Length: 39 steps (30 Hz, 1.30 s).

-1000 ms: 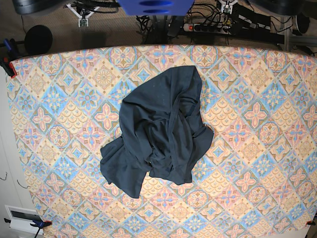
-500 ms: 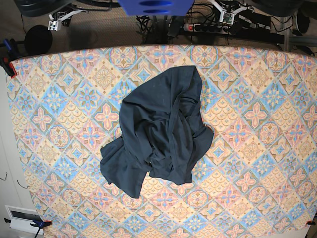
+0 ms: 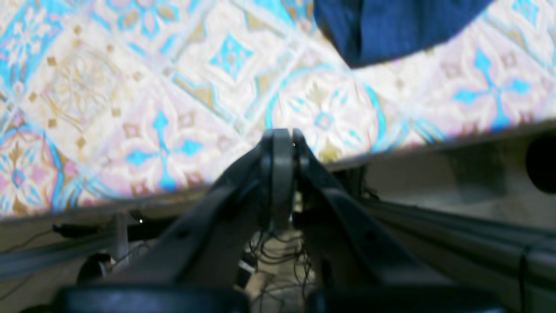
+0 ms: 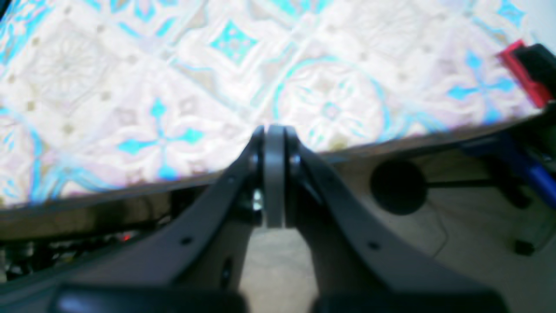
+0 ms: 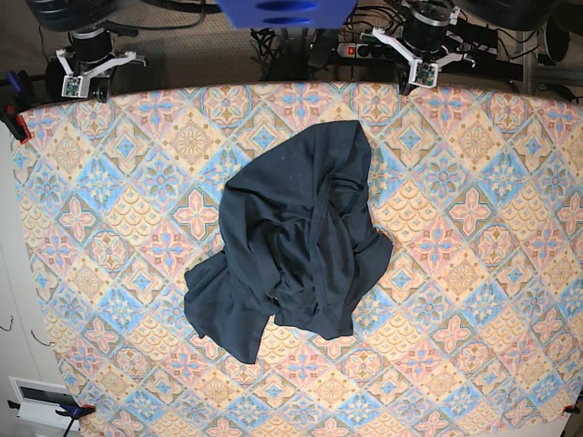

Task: Layout the t-shirt on the table in an organized manner, then fold the t-shirt properly
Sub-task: 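Lower the left gripper onto the shirt pile and pinch the fabric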

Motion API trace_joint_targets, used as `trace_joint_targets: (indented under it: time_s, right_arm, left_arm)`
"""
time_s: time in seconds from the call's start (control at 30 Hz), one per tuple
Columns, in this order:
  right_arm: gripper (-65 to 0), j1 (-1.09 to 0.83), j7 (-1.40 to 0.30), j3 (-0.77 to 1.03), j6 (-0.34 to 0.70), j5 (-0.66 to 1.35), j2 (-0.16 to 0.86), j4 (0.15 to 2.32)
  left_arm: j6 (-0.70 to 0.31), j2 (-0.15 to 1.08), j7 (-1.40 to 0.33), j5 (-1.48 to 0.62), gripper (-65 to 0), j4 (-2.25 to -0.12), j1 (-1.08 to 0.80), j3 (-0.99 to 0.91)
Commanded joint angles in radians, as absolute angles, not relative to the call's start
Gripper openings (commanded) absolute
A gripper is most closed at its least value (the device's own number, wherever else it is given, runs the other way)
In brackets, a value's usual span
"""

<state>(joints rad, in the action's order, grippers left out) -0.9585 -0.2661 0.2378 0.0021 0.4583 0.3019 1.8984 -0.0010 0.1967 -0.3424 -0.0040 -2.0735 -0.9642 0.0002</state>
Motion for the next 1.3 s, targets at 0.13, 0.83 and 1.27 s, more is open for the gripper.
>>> trace_joint_targets:
  time_s: [0.13, 0.83, 1.27]
  right_arm:
    - [-65.0, -0.900, -0.352, 0.243, -0.002, 0.460, 0.311, 1.911]
    - [-65.0, -0.779, -0.455, 0.237, -0.002, 0.461, 0.306, 1.923]
    - [-65.0, -0.753, -0.455, 0.236, -0.002, 0.463, 0.306, 1.923]
  left_arm:
    - [0.004, 0.197, -0.389, -0.005, -65.0, -2.091, -0.846, 0.002]
    - [0.002, 0.165, -0.837, -0.119, -26.0, -1.982, -0.341, 0.140]
    - [0.002, 0.064, -0.863, -0.108, -26.0, -1.781, -0.188, 0.243]
